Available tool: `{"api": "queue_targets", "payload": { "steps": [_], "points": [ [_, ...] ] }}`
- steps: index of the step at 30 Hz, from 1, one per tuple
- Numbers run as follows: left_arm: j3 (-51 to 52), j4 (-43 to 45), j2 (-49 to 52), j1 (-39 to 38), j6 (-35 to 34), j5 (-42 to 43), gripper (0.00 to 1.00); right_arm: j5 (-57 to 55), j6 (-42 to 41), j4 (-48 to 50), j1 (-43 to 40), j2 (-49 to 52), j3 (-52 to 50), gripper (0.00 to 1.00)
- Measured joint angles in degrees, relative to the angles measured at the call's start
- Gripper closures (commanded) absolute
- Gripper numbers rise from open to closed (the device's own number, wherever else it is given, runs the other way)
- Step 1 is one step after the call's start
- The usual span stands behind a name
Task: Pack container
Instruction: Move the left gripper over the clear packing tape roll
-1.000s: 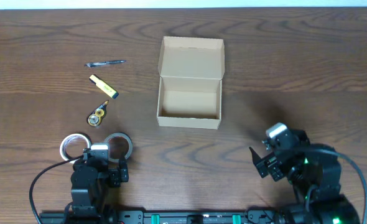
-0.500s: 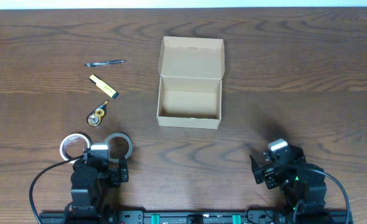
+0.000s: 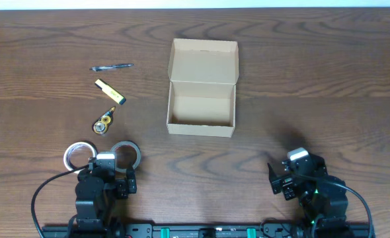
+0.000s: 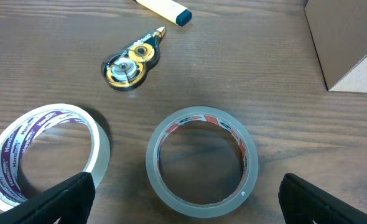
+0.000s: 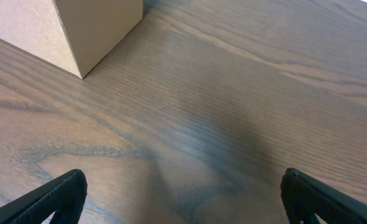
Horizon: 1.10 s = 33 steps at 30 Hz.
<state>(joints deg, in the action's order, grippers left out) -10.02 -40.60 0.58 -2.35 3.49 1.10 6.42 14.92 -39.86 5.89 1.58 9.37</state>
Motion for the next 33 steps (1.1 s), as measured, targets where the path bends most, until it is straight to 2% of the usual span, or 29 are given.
{"api": "queue_targets", "payload": {
  "steps": [24, 26, 29, 33],
  "points": [
    [0.0, 1.2, 0.4, -0.1, -0.1, 0.0, 0.05, 0.0, 0.0, 0.0, 0.0, 0.0, 0.0, 0.01],
    [0.0, 3.6, 2.4, -0.5, -0.5, 0.0, 0.05, 0.0, 0.0, -0.1, 0.0, 0.0, 0.0, 0.01],
    [-2.3, 4.6, 10.8, -0.8, -2.9, 0.2, 0.05, 0.0, 0.0, -0.1, 0.0, -0.1, 0.0, 0.01],
    [-10.9, 4.8, 21.6, -0.8, -8.0, -0.5, 0.05, -0.1, 0.0, -0.1, 0.0, -0.2, 0.0, 0.01]
  ]
}}
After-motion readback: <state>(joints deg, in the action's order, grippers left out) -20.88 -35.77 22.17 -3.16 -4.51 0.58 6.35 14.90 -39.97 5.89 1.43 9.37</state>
